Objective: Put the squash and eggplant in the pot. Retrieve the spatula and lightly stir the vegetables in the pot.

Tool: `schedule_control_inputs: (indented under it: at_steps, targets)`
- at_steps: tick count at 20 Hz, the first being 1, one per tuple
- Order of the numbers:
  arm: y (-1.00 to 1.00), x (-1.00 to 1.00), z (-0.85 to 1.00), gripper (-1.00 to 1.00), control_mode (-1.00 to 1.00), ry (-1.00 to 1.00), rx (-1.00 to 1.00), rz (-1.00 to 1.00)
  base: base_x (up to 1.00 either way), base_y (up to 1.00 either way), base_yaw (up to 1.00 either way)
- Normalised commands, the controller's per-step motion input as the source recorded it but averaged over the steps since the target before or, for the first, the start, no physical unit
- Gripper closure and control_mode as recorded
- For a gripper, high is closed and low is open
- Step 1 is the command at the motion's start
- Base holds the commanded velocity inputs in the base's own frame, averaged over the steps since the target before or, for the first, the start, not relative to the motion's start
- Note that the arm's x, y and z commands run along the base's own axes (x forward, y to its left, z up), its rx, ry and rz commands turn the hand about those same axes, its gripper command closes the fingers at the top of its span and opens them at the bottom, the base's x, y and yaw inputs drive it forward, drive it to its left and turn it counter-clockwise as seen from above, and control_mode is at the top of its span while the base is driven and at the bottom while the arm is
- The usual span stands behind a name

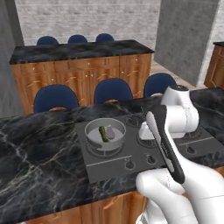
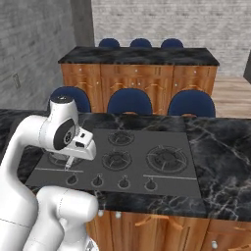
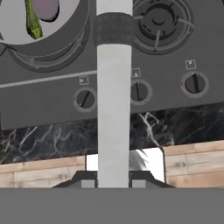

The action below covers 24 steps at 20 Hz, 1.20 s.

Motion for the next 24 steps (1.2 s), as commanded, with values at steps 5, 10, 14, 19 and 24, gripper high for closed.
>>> schedule_control_inputs:
  at_steps: [5,10,14,19,24]
  targets:
    - [0.0,0.0,0.0,1.0,1.0,0.0,0.0,0.0,0.04,0.0,0.0]
    - [0.16,0.05,0.37,1.0,-1.0,0.1,-0.14,0.05,0.0,0.0,0.0]
    - [0.13,0.35,1.0,1.0,-1.0,0.28,-0.34,0.2,0.0,0.0,0.0]
    - [0.03,0.7,0.9,1.0,-1.0,0.5,-0.24,0.26,0.0,0.0,0.0]
    - [-0.02,0.59,0.09,1.0,-1.0,0.48,-0.09,0.3,0.0,0.0,0.0]
